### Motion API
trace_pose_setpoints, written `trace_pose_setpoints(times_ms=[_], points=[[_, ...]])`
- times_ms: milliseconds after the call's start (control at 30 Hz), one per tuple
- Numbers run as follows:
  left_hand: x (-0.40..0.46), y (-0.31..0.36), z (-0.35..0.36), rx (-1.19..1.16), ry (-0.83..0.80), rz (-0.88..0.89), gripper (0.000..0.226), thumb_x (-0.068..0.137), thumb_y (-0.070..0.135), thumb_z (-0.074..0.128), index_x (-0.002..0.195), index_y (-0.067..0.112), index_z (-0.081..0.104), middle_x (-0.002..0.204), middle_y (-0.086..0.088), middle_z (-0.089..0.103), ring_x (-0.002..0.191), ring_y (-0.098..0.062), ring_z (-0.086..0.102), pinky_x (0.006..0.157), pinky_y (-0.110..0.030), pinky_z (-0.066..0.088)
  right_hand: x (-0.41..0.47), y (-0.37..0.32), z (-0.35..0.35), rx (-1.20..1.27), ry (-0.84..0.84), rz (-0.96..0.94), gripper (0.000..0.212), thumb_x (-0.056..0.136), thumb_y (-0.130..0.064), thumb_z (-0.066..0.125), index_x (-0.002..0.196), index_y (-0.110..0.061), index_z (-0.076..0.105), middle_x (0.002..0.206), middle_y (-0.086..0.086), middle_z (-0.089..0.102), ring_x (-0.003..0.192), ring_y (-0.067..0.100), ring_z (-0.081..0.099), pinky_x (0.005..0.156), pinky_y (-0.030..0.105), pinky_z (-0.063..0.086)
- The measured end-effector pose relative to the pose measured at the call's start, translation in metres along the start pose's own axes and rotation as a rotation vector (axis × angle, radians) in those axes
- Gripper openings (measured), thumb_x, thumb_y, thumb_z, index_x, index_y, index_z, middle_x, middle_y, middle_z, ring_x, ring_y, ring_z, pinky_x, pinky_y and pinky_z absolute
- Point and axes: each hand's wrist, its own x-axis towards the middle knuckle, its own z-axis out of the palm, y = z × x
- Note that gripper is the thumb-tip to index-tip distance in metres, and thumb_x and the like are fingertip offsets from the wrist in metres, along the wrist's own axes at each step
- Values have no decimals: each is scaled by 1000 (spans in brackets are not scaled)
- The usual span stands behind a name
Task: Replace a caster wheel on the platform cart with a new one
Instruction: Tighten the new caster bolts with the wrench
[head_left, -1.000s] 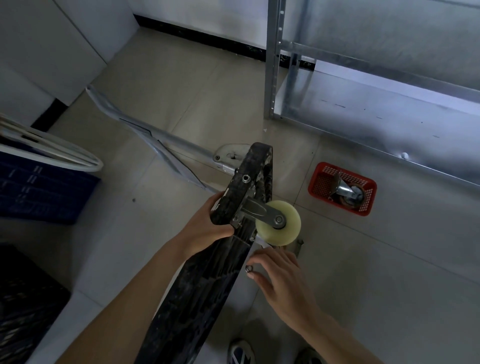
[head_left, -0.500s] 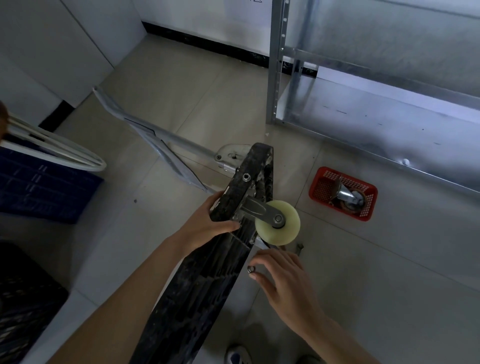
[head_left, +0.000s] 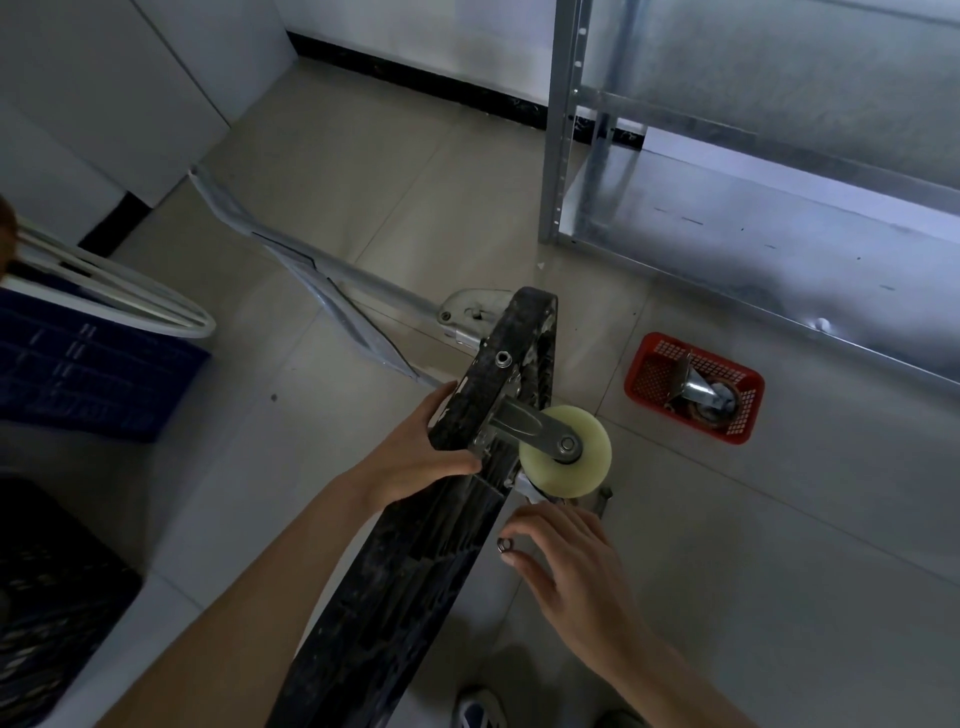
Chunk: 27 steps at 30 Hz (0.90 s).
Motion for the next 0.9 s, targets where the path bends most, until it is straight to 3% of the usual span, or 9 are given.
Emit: trace_pose_setpoints(times_ms=[200,267,367,433,567,667,767,833,900], points=[[3,1,-3,9,-17,3,95,69,26,77,144,58,27,132,14,55,109,-11,64,95,-33,54,4,-3,-1,19,9,13,15,101,-45,52,110,-35,58,111,-23,58,107,-4,55,99,21,38],[4,-1,-4,10,-17,3,93,73,22,79,142,59,30,131,13,56,108,-10,65,91,-28,54,5,-6,-2,22,10,14,15,101,-45,52,110,-34,58,111,-22,59,106,-3,55,97,21,38],[5,1,-5,52,-46,4,95,80,17,80,148,55,25,134,18,48,116,-6,54,86,-13,42,4,-9,-3,20,-10,7,14,100,-43,56,109,-34,59,112,-22,59,107,-3,55,97,20,38],[4,4,-5,37,-56,-8,96,83,15,78,151,50,21,129,21,45,107,3,54,79,-8,41,3,-9,-5,-2,-33,-3,13,99,-42,58,110,-34,59,113,-22,59,109,-4,54,100,17,36],[4,-1,0,-56,-45,1,105,74,23,78,155,45,15,139,7,49,105,-9,65,86,-24,55,2,-7,-8,-9,-55,10,13,97,-40,62,109,-35,58,112,-23,58,110,-5,53,100,15,32],[6,-3,0,-98,-57,42,107,75,22,81,154,49,15,140,11,48,113,-9,61,95,-31,54,4,-6,-8,-11,-48,4,13,98,-41,60,109,-35,59,112,-23,57,109,-5,53,99,16,34],[5,-7,-2,-215,-51,8,108,65,52,87,152,52,23,141,11,53,124,-18,59,108,-48,46,4,-5,-6,-7,-47,-1,13,98,-41,60,109,-35,59,112,-24,57,110,-6,53,98,18,36],[4,-7,-3,-311,-20,-34,95,67,70,77,149,47,33,139,10,55,129,-21,55,113,-51,38,3,-3,-5,-9,-54,-11,13,97,-40,62,109,-36,59,112,-24,57,110,-7,53,99,17,35],[4,-4,-5,-379,-14,-51,50,87,69,54,130,43,54,126,11,66,119,-17,61,110,-45,41,2,-1,-4,-7,-60,-20,14,96,-39,64,109,-35,59,112,-24,57,111,-6,53,99,15,33]])
